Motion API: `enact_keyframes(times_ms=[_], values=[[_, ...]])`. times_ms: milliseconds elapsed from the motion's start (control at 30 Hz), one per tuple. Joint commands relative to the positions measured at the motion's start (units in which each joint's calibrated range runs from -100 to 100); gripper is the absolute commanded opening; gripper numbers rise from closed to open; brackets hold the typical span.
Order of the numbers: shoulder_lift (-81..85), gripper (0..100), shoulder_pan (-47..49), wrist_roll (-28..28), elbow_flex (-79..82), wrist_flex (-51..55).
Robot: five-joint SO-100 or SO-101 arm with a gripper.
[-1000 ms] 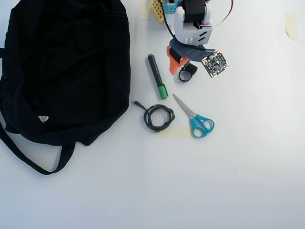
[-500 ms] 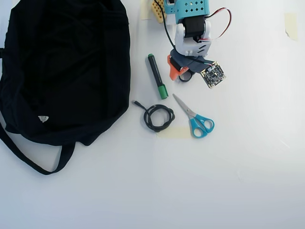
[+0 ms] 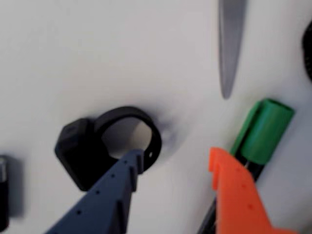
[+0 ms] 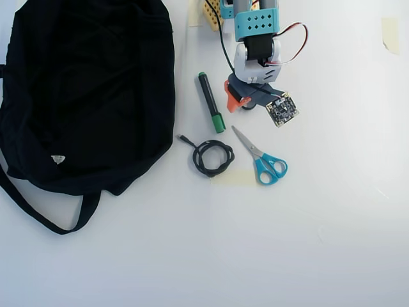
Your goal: Put the bike light into the black bag
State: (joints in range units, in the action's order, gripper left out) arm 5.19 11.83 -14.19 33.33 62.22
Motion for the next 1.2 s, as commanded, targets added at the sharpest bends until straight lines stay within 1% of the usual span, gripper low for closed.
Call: enact_keyframes(times_ms=[0, 267, 633, 733, 933, 1033, 1100, 1167], values=[[0.29, 18, 1.48, 2.07, -2.16, -0.63], [0.21, 18, 3.13, 4.85, -0.72, -0.63], [0.21, 18, 2.76, 4.85, 3.23, -0.72], [0.21, 18, 2.61, 4.85, 4.58, -2.35], [0.21, 18, 2.16, 4.91, 9.07, -9.16], [0.21, 17, 2.23, 4.91, 9.79, -10.54], [0.21, 14, 2.31, 4.91, 9.79, -10.54], [0.29, 7, 2.46, 4.91, 9.79, -10.54]])
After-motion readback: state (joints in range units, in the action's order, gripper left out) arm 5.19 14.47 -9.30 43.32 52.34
